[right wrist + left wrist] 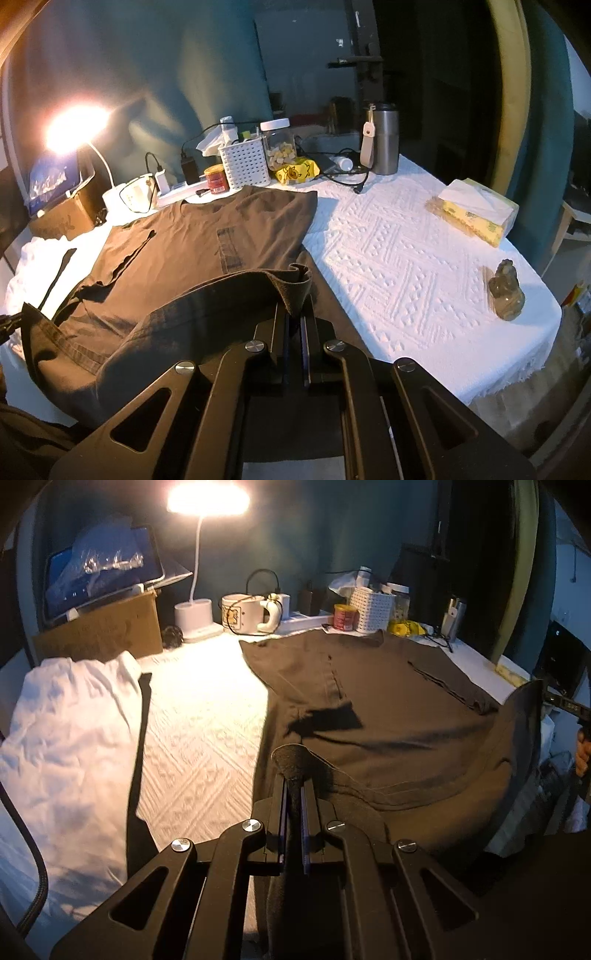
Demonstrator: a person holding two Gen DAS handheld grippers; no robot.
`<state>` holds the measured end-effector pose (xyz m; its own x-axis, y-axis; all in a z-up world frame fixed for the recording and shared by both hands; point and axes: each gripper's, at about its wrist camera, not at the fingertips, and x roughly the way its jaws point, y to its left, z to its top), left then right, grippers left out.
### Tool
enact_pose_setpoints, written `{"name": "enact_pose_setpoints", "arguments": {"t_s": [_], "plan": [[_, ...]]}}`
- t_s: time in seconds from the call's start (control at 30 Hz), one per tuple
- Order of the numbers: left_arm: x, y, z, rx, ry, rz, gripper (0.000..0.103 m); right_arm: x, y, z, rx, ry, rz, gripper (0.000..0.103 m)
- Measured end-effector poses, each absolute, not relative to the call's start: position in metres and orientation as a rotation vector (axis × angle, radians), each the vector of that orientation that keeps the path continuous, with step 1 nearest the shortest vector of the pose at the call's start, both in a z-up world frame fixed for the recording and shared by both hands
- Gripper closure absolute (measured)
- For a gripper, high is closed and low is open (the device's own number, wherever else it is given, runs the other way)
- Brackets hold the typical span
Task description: Fold small clothes
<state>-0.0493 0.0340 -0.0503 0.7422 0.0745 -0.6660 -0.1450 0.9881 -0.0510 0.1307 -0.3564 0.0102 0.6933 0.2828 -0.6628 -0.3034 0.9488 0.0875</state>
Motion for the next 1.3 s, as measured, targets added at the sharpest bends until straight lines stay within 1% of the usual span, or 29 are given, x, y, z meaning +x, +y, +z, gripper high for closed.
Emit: {"name": "enact_pose_setpoints", "arguments": {"t_s": [0.17,0.43,1.3], "plan": [[-0.041,0.038,-0.044,-0.070,0.696,0.175,0.098,0.136,-0.359,0.012,-0.016,0.729,0.313,0.097],[-0.026,0.042,-0.023,-0.036,0.601,0.223,0.098,0.147,-0.363,0.016,-0.002,0.724,0.297,0.097],[0.037,0.068,0.009,-0.053,0.511,0.244,0.098,0.218,-0.354,0.037,-0.001,0.710,0.298,0.097]]}}
